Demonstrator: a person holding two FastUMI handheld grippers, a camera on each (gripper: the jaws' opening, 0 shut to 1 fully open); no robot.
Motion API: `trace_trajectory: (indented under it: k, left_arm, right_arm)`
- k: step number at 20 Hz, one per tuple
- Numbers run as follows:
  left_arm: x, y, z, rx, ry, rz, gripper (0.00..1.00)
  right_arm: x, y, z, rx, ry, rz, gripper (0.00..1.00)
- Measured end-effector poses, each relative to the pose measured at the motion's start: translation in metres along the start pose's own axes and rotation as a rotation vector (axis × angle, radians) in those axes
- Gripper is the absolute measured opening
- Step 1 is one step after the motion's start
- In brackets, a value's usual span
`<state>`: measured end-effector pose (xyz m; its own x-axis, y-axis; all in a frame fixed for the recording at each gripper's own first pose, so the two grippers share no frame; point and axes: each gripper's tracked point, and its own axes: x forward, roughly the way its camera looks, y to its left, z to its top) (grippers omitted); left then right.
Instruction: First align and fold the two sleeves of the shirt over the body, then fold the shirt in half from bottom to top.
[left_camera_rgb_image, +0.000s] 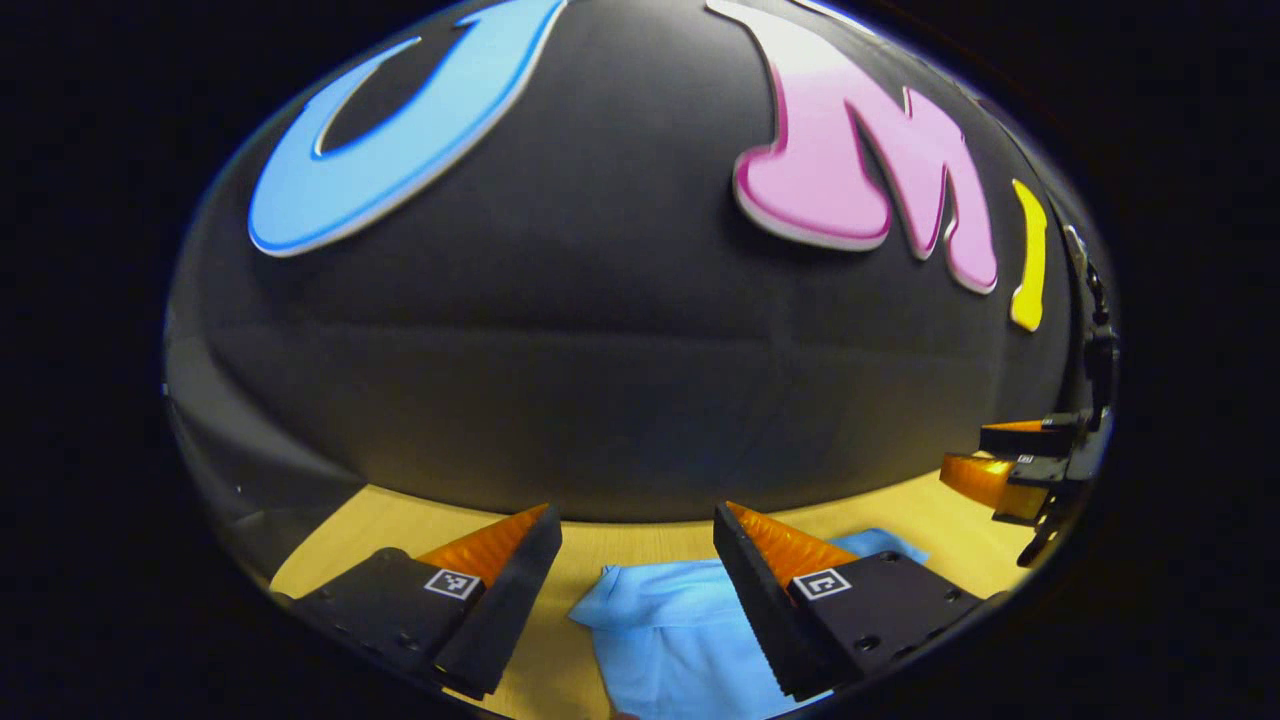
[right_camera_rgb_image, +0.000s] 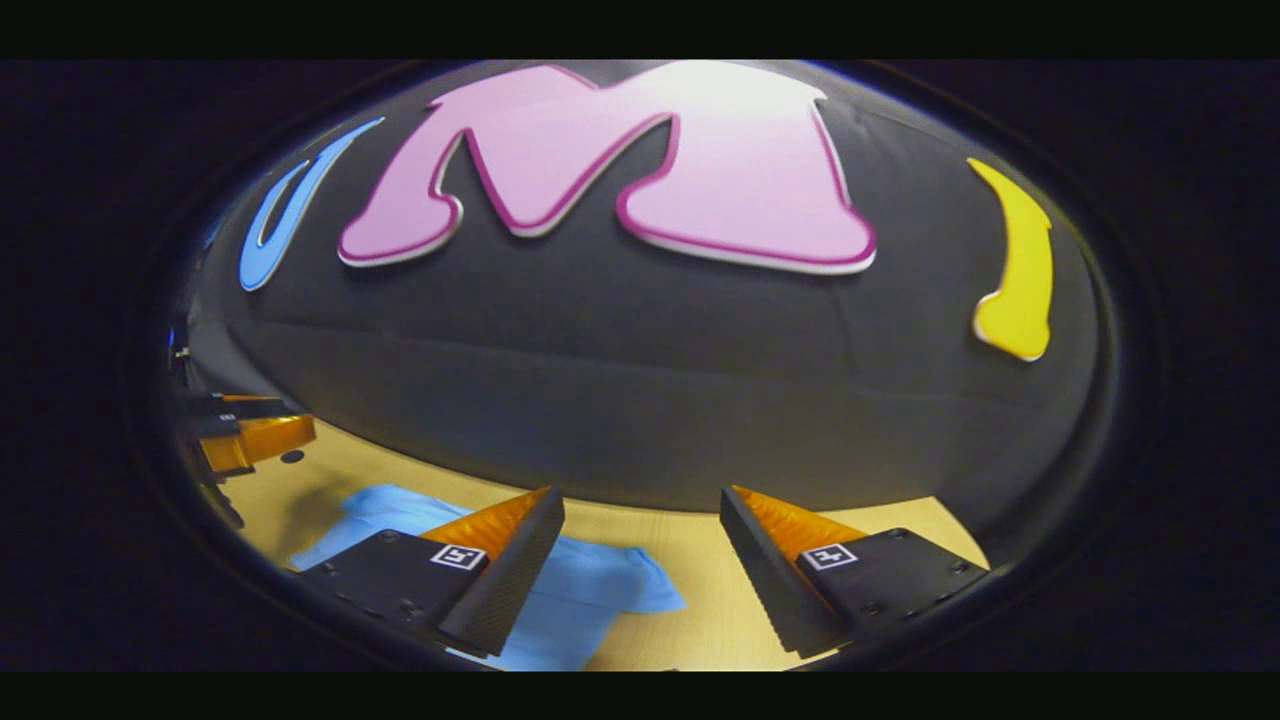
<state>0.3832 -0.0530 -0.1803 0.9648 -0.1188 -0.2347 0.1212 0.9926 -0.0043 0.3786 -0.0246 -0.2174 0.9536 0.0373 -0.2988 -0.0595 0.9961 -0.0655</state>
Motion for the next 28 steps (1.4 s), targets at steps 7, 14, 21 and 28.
trace_trajectory:
  k: [7,14,21,28]
  left_arm:
    - [-0.149,0.0,0.092,-0.033,-0.152,0.003,0.97]
    - [-0.309,-0.001,0.119,0.025,-0.19,-0.038,0.98]
    - [-0.417,-0.014,0.098,-0.012,-0.182,-0.073,0.98]
    - [-0.474,-0.005,0.082,-0.043,-0.19,-0.056,0.98]
  right_arm:
    - [-0.079,0.006,0.067,0.006,-0.178,-0.043,0.98]
    - [-0.135,0.016,0.08,0.025,-0.258,-0.041,0.97]
    - [-0.174,0.036,0.079,0.036,-0.26,-0.017,0.98]
    - [-0.192,0.036,0.08,0.018,-0.282,-0.037,0.97]
